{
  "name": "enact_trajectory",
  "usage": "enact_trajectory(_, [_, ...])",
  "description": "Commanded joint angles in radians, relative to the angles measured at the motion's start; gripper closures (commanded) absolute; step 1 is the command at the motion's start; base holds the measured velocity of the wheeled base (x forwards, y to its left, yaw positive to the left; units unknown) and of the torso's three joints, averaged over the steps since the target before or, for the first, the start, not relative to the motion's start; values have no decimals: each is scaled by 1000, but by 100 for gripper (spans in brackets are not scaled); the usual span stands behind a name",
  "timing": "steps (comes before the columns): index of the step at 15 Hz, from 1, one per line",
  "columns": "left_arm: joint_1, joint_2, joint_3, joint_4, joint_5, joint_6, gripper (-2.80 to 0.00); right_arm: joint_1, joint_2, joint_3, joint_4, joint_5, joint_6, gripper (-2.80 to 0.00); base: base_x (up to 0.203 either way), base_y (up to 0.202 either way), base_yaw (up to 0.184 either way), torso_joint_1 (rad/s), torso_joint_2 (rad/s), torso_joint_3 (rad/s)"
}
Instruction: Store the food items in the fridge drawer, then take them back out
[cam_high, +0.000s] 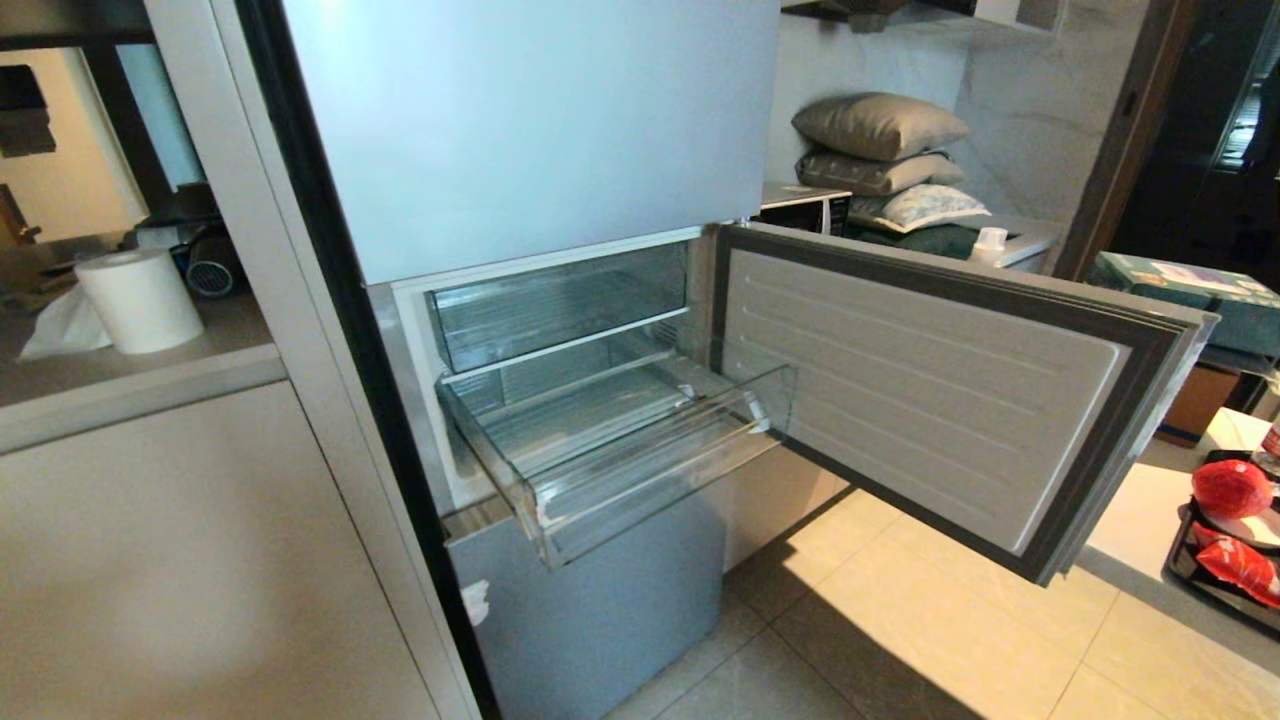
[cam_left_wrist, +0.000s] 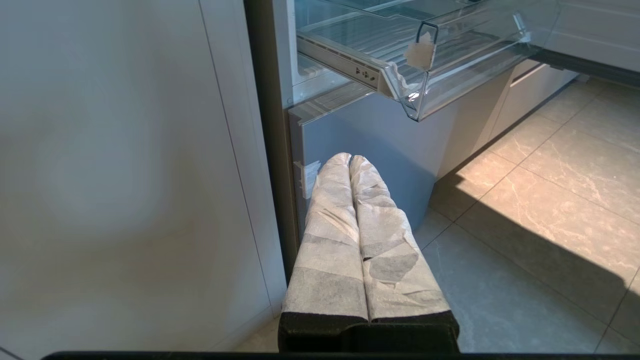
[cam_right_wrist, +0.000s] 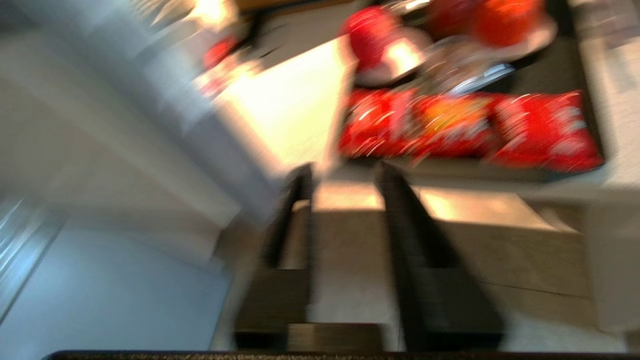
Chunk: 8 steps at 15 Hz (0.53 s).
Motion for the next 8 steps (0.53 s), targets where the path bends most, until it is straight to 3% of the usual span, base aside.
enact_trajectory(1, [0, 2, 0, 1, 0, 0, 0, -163, 311, -61, -151, 32, -10, -280, 0, 0, 0, 0, 0, 0])
enact_trajectory(4, [0, 1, 0, 1, 0, 0, 0, -269, 468, -153, -260, 91, -37, -280, 0, 0, 0, 0, 0, 0])
enact_trajectory(8, [0, 0, 0, 1, 0, 0, 0, -286, 723, -303, -277, 103, -79, -280, 0, 0, 0, 0, 0, 0])
